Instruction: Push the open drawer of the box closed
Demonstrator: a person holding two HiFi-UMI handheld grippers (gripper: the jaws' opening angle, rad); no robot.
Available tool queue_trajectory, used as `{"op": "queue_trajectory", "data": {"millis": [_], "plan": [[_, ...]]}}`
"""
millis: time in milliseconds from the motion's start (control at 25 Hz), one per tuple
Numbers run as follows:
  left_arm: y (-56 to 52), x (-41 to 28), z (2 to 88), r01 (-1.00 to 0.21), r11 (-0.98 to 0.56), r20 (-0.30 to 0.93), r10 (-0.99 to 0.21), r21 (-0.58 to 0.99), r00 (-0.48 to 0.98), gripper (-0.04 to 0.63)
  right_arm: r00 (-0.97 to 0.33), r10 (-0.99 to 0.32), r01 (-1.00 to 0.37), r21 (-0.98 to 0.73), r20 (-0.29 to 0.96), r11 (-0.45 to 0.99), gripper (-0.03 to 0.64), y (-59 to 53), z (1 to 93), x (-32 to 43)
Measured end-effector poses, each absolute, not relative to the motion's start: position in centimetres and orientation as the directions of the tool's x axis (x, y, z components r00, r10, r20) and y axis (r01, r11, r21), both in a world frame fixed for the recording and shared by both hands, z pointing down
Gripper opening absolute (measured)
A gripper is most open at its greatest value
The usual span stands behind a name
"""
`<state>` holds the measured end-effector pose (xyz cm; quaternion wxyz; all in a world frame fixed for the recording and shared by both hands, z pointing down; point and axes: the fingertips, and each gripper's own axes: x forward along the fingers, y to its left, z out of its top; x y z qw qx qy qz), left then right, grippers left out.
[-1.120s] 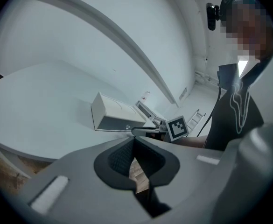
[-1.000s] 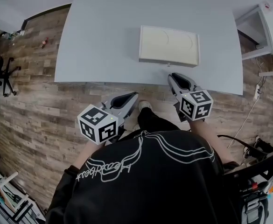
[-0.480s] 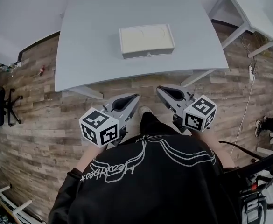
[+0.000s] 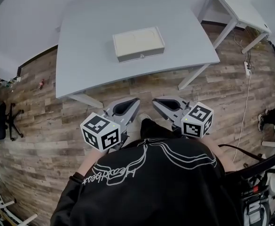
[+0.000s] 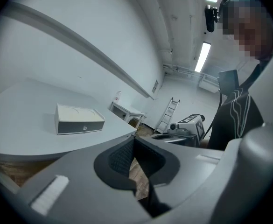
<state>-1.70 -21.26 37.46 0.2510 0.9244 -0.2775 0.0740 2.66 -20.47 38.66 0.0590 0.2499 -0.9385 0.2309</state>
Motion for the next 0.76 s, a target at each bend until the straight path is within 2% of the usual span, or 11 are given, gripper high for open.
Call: {"op": "queue_trajectory", "data": {"millis": [760], "plan": [[-21.6,-1.1,38.3,-0.526,-0.723,0.274,-0.449,0.448,0.851,0.008,-0.872,-0.425,-0.489,-0.409,0.243,0.77,0.009,-20.4,38.9,2.4]]}}
